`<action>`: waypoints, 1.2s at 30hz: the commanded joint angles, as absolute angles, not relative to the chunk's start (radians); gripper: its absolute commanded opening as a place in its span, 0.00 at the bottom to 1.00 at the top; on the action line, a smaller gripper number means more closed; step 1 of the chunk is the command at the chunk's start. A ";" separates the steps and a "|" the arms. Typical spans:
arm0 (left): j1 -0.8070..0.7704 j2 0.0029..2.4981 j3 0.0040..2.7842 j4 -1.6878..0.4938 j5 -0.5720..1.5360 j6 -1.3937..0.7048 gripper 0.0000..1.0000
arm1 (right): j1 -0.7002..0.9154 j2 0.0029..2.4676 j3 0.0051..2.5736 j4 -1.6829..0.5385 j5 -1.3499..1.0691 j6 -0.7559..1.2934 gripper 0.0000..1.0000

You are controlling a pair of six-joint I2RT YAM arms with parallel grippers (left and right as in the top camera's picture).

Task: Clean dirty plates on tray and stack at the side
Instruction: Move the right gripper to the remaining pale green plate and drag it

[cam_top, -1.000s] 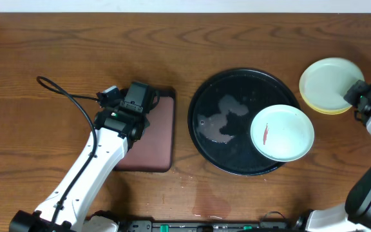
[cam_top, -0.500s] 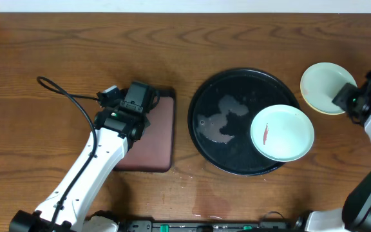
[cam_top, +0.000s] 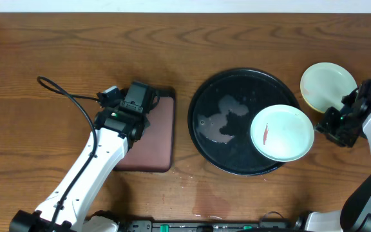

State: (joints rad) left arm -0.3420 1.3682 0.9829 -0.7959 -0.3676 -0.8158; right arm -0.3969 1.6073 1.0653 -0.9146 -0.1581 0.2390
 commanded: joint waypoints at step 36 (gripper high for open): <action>-0.337 1.370 0.972 -0.791 -0.374 -0.833 0.08 | -0.299 1.601 0.962 -0.841 -0.117 0.118 0.01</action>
